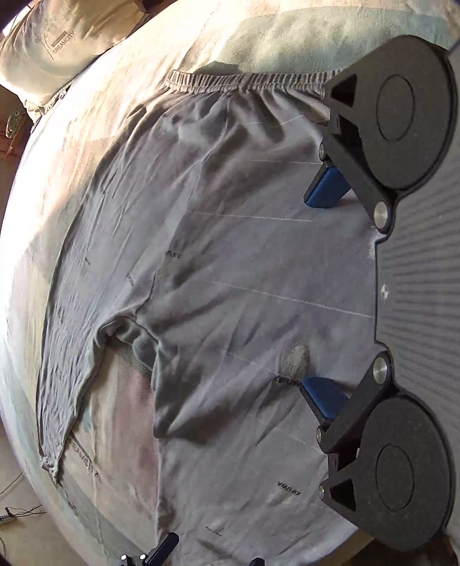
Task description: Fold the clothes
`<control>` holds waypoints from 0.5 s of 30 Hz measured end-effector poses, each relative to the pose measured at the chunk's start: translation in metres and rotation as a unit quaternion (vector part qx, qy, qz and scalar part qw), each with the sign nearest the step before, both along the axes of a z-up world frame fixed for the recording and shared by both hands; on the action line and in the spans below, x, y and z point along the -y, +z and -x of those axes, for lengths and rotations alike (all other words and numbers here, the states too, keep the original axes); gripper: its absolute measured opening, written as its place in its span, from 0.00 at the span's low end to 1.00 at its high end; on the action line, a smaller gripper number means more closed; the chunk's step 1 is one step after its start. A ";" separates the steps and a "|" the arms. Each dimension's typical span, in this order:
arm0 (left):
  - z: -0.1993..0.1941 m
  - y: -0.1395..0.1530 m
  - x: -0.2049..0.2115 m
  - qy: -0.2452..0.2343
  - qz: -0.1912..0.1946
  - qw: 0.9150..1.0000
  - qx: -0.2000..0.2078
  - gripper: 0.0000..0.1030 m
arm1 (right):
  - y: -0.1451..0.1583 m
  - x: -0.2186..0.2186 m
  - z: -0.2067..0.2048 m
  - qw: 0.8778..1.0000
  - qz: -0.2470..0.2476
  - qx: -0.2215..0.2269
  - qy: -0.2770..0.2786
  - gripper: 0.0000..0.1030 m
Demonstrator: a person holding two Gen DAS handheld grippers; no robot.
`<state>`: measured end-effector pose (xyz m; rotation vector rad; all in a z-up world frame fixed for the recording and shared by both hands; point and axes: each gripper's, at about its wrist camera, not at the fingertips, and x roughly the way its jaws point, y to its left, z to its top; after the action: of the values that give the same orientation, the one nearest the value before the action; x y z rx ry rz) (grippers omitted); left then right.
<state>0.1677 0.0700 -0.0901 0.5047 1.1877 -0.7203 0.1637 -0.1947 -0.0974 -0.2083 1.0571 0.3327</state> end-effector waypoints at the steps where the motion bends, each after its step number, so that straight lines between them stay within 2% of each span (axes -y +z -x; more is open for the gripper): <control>1: 0.004 -0.005 -0.001 -0.005 -0.003 1.000 -0.002 0.97 | -0.001 0.006 0.002 1.000 -0.017 0.006 -0.009 1.00; 4: 0.019 -0.006 -0.011 -0.029 -0.015 0.999 0.004 0.98 | 0.003 0.007 0.004 1.000 -0.010 -0.006 -0.023 1.00; 6: 0.017 0.000 -0.018 -0.005 -0.014 1.000 -0.017 0.98 | 0.009 0.007 0.008 0.999 -0.017 -0.018 -0.028 1.00; 8: 0.013 0.003 -0.024 0.012 -0.010 1.000 -0.018 0.98 | 0.013 0.008 0.018 0.999 -0.031 -0.015 -0.013 1.00; 11: 0.013 -0.001 -0.037 0.033 -0.020 0.999 -0.019 0.98 | 0.003 0.004 0.031 0.999 -0.006 -0.036 0.018 1.00; 13: 0.016 -0.004 -0.047 0.040 -0.021 0.999 -0.016 0.98 | 0.002 0.011 0.043 1.000 -0.013 -0.020 0.017 1.00; 15: 0.020 -0.003 -0.051 0.039 -0.028 0.999 -0.021 0.98 | 0.003 0.015 0.046 0.999 -0.004 -0.034 0.013 1.00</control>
<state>0.1479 0.1207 -0.0932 0.4892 1.2630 -0.6339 0.1176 -0.2092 -0.0948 -0.2045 1.1203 0.3706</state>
